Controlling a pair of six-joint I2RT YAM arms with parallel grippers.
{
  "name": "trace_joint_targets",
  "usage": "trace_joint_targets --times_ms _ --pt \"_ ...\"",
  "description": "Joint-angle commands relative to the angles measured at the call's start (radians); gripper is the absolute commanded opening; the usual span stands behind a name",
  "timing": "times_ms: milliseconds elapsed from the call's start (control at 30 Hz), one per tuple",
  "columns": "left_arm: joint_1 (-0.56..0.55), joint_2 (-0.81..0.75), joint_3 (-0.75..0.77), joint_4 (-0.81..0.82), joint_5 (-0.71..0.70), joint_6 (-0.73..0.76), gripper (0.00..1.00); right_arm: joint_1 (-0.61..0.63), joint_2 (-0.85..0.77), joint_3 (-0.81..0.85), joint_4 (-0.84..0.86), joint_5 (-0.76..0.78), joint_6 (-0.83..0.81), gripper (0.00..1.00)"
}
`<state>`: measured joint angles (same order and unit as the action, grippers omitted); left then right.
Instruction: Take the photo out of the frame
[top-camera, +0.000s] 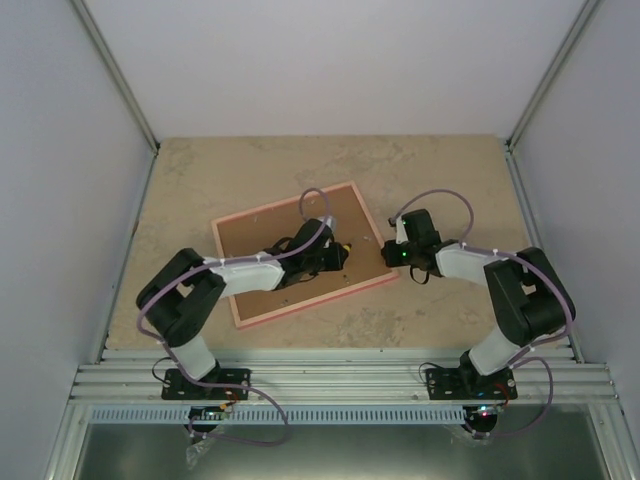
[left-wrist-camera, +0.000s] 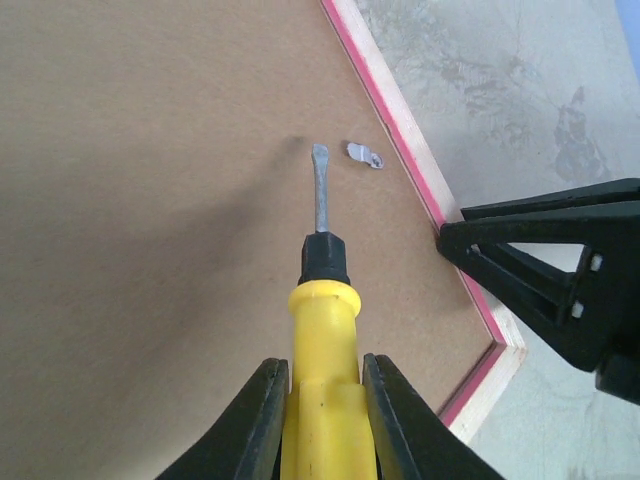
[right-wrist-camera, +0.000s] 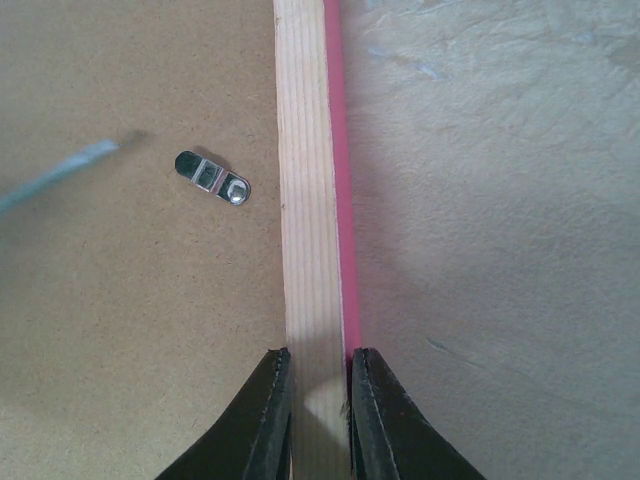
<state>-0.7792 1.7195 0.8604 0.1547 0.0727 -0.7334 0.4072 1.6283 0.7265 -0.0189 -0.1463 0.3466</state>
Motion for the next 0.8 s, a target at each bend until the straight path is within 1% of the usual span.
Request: trace_joint_targets --times_ms 0,167,300,367,467,600,767 --pt "0.037 -0.108 -0.051 0.008 -0.032 -0.007 0.00 -0.008 -0.033 -0.024 -0.018 0.065 0.051 0.01" --pt "0.108 -0.222 -0.150 0.025 -0.022 -0.016 0.00 -0.028 -0.058 -0.038 -0.021 0.100 0.065 0.01" --pt "0.165 -0.319 -0.214 -0.013 -0.048 0.001 0.00 -0.063 -0.081 -0.054 -0.019 0.101 0.070 0.01" --pt "0.194 -0.374 -0.245 -0.032 -0.067 0.011 0.00 -0.085 -0.084 -0.060 -0.018 0.099 0.068 0.01" --pt "0.238 -0.448 -0.289 -0.055 -0.136 0.019 0.00 -0.117 -0.092 -0.069 -0.019 0.096 0.056 0.00" --pt "0.311 -0.508 -0.336 -0.066 -0.150 0.025 0.00 -0.147 -0.119 -0.079 -0.025 0.104 0.049 0.01" --pt "0.420 -0.538 -0.392 -0.022 -0.161 -0.007 0.00 -0.159 -0.140 -0.090 -0.024 0.111 0.049 0.05"
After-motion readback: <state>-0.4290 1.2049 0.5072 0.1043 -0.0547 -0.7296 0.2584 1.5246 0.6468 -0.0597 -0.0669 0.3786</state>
